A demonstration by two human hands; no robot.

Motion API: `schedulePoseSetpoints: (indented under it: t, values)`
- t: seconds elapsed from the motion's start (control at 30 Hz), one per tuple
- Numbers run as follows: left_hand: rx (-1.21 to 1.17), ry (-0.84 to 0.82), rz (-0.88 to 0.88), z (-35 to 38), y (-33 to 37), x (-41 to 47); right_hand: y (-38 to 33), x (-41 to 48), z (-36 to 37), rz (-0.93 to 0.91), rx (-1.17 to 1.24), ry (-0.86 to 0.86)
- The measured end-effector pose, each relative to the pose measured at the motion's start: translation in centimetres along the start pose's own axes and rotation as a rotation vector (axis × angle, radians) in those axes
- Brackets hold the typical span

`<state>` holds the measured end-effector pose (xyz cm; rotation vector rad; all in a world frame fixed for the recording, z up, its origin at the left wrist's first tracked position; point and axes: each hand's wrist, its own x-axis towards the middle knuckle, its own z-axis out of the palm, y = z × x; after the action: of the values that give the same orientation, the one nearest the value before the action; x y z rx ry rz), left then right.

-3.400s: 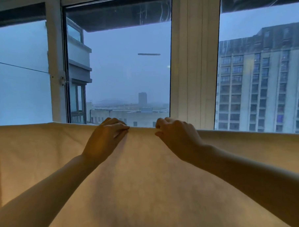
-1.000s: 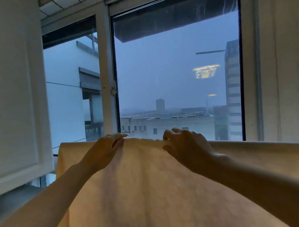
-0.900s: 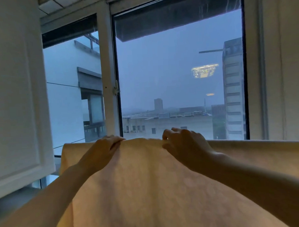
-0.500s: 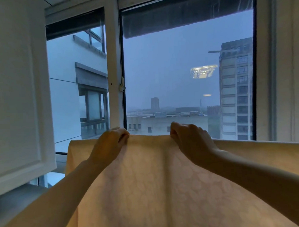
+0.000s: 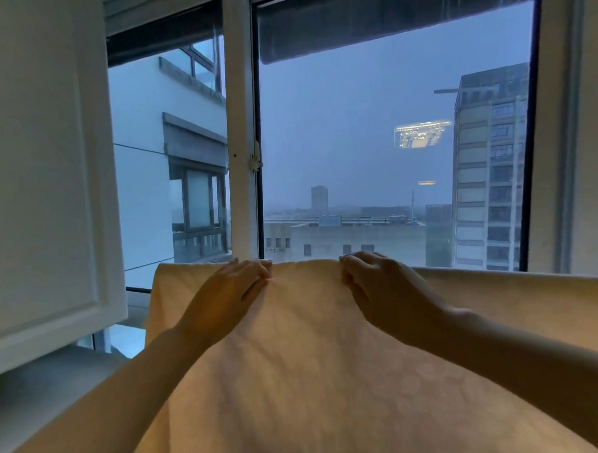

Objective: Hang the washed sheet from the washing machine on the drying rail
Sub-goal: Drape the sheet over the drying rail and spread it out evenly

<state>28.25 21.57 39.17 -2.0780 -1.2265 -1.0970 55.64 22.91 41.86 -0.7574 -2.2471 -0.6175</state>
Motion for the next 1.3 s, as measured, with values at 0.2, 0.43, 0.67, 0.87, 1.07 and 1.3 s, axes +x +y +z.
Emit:
schedulePoseSetpoints:
  t: [0.2,0.43,0.67,0.87,1.07,1.3]
  values:
    - [0.004,-0.006,-0.152,-0.1,-1.1,0.2,-0.3,1.4,0.3,0.043,0.001,-0.075]
    - [0.067,-0.011,-0.241,-1.1,-4.5,-0.1,-1.2,3.9,2.3,-0.032,-0.049,-0.059]
    - [0.097,-0.021,-0.279,-2.3,-11.1,-1.2,-4.5,7.0,4.6,-0.019,-0.088,-0.044]
    - [0.002,-0.007,-0.283,-3.4,-17.5,-2.3,-7.8,11.2,7.8,0.025,-0.064,-0.064]
    - [-0.344,0.062,-0.421,-3.7,-21.2,-3.0,-10.8,14.8,11.3,0.118,-0.010,-0.076]
    - [-0.941,-0.134,-0.813,-3.8,-23.8,-4.1,-12.4,17.3,12.6,0.307,0.178,-0.131]
